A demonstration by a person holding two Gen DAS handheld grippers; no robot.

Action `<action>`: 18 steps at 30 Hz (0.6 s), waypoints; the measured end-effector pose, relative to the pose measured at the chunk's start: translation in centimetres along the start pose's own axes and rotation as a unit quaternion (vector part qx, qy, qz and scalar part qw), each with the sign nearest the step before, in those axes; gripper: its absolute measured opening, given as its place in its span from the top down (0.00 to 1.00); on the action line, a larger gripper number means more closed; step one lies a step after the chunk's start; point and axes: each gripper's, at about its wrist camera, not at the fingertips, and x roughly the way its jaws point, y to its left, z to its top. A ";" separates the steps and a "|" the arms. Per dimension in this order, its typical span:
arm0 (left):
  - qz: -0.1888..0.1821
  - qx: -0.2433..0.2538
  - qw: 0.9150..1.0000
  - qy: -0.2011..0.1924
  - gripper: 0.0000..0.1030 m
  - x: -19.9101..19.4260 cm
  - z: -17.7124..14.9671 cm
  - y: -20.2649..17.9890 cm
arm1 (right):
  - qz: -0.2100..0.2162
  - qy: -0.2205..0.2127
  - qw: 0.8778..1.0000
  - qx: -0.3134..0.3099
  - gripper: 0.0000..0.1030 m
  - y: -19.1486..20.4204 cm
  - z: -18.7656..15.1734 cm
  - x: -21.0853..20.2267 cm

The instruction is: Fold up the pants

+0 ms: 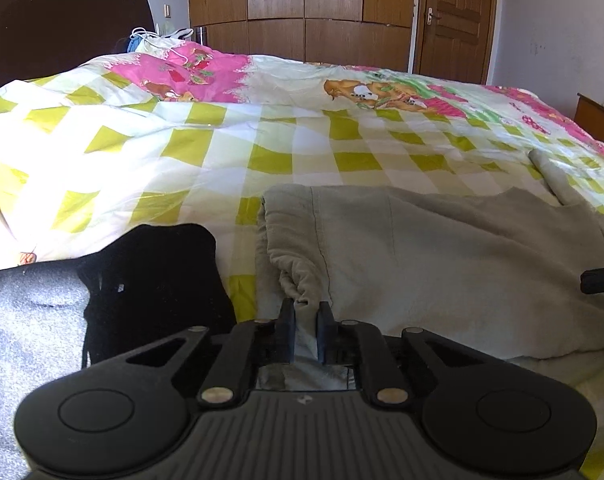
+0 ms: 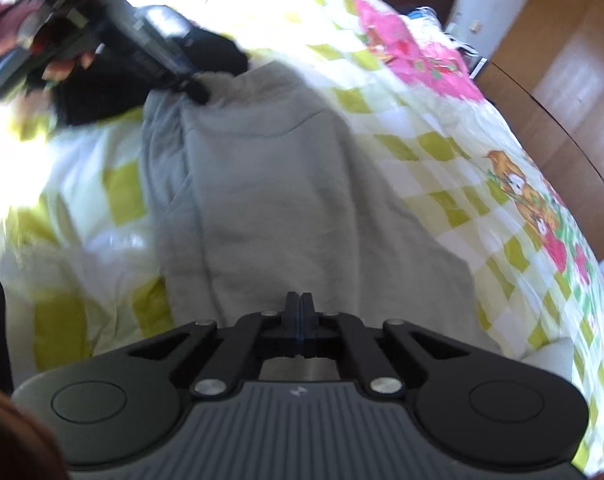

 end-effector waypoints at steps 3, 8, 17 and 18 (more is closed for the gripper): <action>-0.006 -0.009 1.000 -0.010 0.77 -1.6 0.3 0.4 | -0.003 -0.023 1.000 0.016 1.00 -0.7 0.6 -2.4; 0.000 -0.016 1.000 -0.006 0.77 -1.7 -0.3 0.4 | 0.034 -0.022 0.999 0.015 0.94 0.1 0.0 -2.9; 0.000 -0.021 1.000 -0.012 0.77 -2.3 -0.1 1.1 | 0.039 0.005 0.998 -0.042 0.76 3.3 -1.5 -0.5; 0.000 -0.021 1.000 -0.012 0.77 -2.3 -0.1 1.1 | 0.029 0.007 0.999 -0.044 0.77 3.4 -1.6 -0.4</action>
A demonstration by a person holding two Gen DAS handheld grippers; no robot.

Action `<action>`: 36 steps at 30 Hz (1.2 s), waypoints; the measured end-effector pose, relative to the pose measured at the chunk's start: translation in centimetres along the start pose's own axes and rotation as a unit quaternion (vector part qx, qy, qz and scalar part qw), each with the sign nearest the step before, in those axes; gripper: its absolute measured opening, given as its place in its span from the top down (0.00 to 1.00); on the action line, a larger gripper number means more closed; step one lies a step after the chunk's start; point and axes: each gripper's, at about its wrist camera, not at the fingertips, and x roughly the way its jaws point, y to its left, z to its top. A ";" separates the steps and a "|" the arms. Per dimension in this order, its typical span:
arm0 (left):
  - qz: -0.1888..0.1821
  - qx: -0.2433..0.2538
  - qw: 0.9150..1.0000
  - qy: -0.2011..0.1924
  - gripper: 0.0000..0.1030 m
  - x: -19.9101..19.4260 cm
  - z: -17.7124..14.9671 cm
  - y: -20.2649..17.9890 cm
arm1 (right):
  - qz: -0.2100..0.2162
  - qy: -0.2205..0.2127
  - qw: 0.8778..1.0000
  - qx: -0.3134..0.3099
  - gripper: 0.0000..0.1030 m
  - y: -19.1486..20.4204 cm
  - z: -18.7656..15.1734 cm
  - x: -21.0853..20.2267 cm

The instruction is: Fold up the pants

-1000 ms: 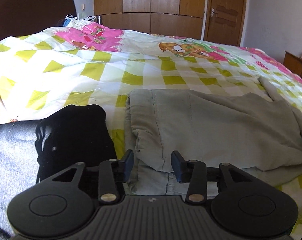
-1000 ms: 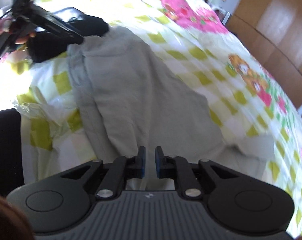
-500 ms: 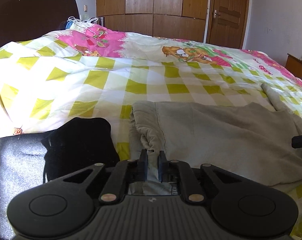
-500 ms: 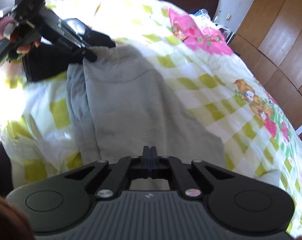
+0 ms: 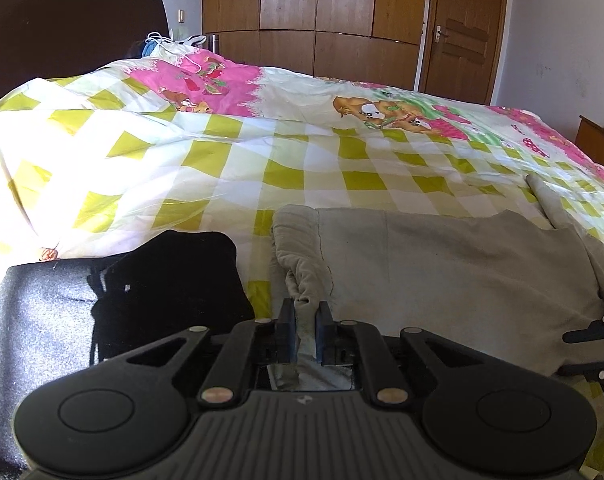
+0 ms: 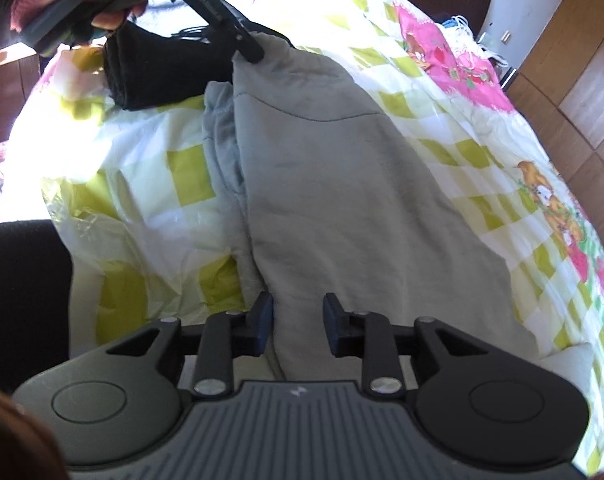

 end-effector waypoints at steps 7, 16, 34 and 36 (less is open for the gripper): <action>0.013 0.010 0.999 0.027 0.77 0.4 -1.6 -0.1 | 0.017 0.011 0.999 0.029 0.98 -0.3 0.0 -0.8; 0.038 0.029 0.998 0.046 0.72 -0.4 -3.1 -0.9 | 0.035 0.019 0.997 0.070 0.87 -0.4 -0.4 -1.0; -0.194 0.060 0.979 0.017 0.72 5.3 3.1 -20.4 | -0.124 0.033 0.886 0.445 0.74 -27.2 -10.7 -0.3; -0.224 0.065 0.972 0.026 0.72 6.7 3.2 -23.1 | -0.116 0.028 0.864 0.490 0.74 -29.4 -12.3 0.6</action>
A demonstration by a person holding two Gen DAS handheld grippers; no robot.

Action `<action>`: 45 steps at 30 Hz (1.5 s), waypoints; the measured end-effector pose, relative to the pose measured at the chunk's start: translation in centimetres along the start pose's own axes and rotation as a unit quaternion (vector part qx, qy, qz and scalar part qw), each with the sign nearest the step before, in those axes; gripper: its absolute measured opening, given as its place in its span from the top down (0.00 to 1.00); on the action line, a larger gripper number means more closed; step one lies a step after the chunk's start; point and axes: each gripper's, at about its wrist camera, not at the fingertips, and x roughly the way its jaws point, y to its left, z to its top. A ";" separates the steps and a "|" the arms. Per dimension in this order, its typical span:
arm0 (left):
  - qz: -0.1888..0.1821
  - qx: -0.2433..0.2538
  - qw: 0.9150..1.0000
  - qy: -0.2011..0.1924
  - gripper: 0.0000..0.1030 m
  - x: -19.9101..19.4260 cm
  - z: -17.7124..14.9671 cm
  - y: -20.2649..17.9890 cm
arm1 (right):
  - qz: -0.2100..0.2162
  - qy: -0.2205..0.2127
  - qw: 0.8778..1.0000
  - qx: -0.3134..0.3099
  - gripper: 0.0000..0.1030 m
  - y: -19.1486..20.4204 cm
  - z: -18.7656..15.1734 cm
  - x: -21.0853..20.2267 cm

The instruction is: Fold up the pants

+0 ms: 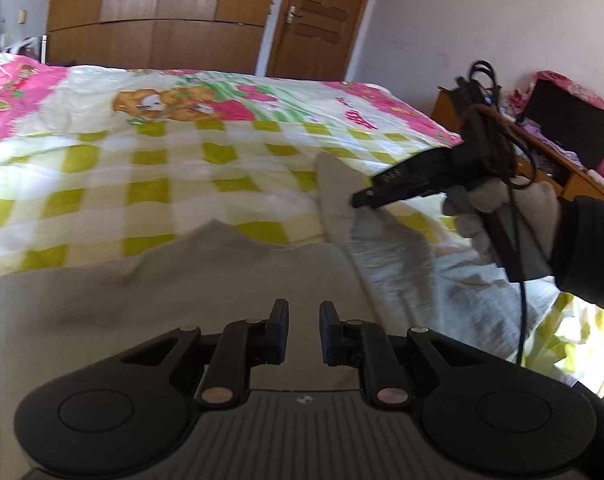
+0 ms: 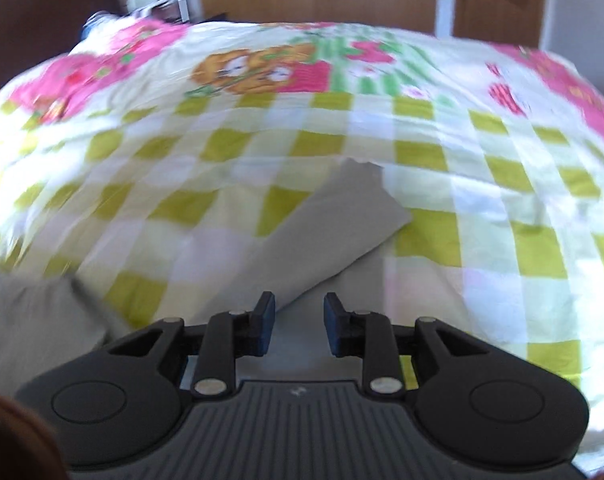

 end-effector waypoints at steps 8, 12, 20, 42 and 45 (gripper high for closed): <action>-0.021 0.020 0.999 0.023 0.70 3.5 0.3 -3.6 | 0.011 -0.006 0.997 0.076 0.73 -4.3 1.8 2.5; -0.018 0.029 0.999 0.033 0.69 4.0 0.3 -4.1 | 0.013 -0.005 0.995 0.094 0.72 -5.3 2.6 3.6; -0.011 0.048 0.998 0.041 0.67 5.3 0.4 -4.8 | 0.025 -0.018 0.988 0.148 0.96 -6.6 4.1 4.9; -0.108 0.157 0.980 0.065 0.66 6.8 0.5 -16.4 | -0.052 -0.143 0.938 0.311 0.99 -20.6 -12.3 -22.6; -0.108 0.183 0.973 0.091 0.66 7.8 -0.5 -18.3 | -0.063 -0.118 0.927 0.351 0.99 -22.5 -16.3 -21.1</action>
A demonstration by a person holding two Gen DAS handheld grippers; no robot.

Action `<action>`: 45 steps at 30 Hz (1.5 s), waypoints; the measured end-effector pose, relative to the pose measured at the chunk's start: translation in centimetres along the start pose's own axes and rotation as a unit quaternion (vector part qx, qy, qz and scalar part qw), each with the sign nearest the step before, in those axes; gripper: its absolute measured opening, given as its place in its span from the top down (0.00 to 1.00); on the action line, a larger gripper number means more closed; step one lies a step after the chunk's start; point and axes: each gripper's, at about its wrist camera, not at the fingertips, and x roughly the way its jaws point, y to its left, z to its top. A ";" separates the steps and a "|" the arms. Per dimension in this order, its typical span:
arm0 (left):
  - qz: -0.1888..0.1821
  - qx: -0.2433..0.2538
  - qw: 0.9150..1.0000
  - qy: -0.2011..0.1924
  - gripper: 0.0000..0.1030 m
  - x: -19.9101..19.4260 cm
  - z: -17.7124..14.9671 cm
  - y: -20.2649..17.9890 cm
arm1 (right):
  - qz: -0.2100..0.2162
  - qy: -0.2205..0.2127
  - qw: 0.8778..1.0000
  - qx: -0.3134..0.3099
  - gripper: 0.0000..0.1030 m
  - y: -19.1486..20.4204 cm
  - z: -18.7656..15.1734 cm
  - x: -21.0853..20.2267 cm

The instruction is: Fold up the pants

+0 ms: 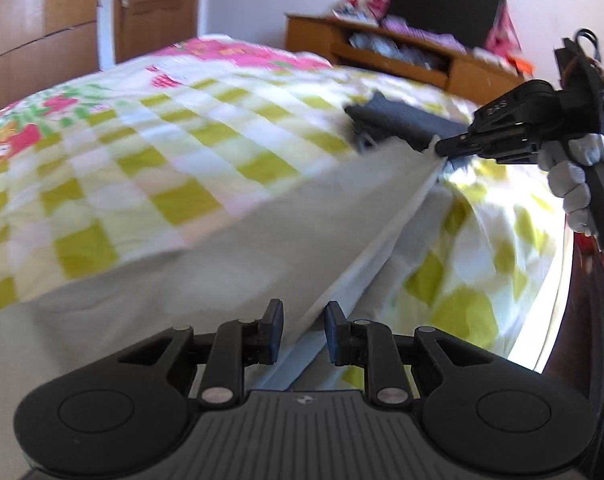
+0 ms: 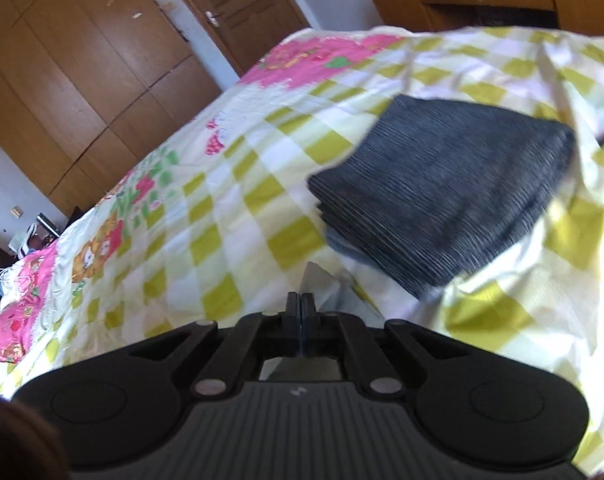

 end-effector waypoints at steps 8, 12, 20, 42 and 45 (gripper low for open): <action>0.004 0.007 1.000 0.021 0.66 1.2 0.1 -1.4 | 0.020 0.049 0.997 0.058 0.92 -3.8 -1.6 3.0; 0.007 0.011 1.000 0.015 0.66 1.3 0.5 -1.7 | 0.018 0.043 0.997 0.059 0.98 -3.9 -1.3 3.3; -0.006 0.015 0.999 0.029 0.66 2.5 0.4 -2.0 | 0.025 -0.011 0.998 0.051 0.99 -4.1 -2.0 0.4; -0.007 0.011 1.000 0.024 0.60 2.1 -0.5 -1.9 | -0.008 0.027 0.994 0.103 0.90 -6.3 -2.7 0.2; -0.008 0.006 1.000 0.022 0.60 2.1 -0.7 -1.7 | 0.012 0.038 0.994 0.104 0.77 -5.5 -3.3 -1.1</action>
